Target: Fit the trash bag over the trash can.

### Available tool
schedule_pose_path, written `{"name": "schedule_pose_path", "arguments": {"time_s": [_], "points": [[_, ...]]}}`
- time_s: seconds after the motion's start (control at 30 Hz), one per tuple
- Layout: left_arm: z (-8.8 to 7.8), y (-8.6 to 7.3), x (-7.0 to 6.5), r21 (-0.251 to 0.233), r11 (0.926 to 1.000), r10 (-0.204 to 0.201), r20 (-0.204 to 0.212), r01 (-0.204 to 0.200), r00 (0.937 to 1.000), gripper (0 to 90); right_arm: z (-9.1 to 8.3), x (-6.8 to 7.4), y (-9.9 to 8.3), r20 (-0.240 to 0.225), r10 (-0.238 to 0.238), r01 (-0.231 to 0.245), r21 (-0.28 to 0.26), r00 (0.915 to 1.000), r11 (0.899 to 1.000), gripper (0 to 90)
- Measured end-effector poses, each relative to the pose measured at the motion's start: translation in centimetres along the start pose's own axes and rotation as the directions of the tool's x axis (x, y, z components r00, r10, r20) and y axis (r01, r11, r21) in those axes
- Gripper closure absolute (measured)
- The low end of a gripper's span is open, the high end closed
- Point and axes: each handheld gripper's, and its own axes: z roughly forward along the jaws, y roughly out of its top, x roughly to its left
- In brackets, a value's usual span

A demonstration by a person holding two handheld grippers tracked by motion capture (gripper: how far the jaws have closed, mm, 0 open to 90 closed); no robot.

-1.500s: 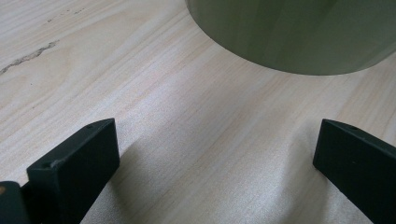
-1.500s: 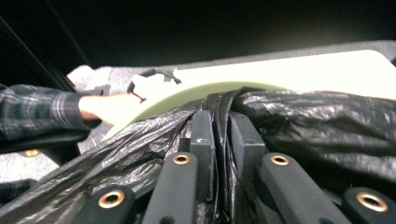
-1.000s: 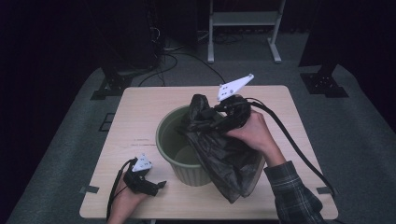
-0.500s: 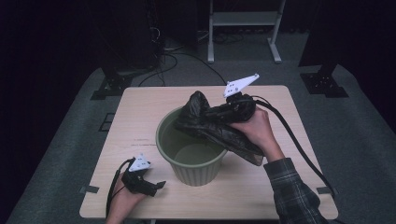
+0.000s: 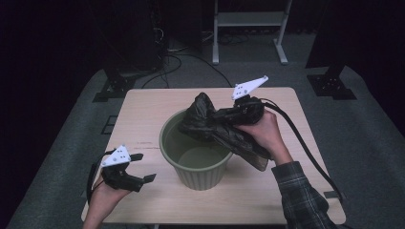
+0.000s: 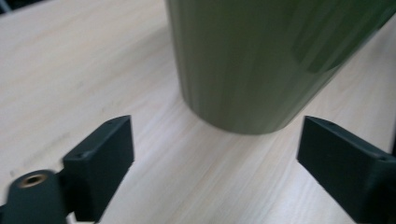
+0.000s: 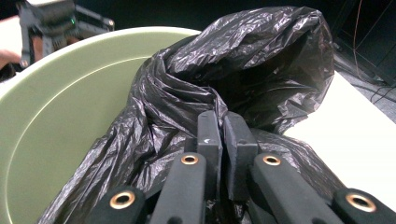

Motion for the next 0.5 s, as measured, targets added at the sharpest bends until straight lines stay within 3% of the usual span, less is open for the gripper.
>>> {"name": "schedule_pose_path", "arguments": {"time_s": [0.27,0.5], "points": [[-2.1,5.4,0.8,-0.073,0.9938,0.088,0.05,-0.084,0.9949,27.5,-0.1,0.0,0.0,-0.01,-0.002,0.002,0.003,0.9999,1.0,86.3],[-1.6,8.7,1.0,-0.086,0.9881,0.133,0.061,-0.127,0.9893,30.6,-0.2,0.0,-0.1,-0.017,-0.005,0.005,0.009,0.9998,1.0,86.5]]}}
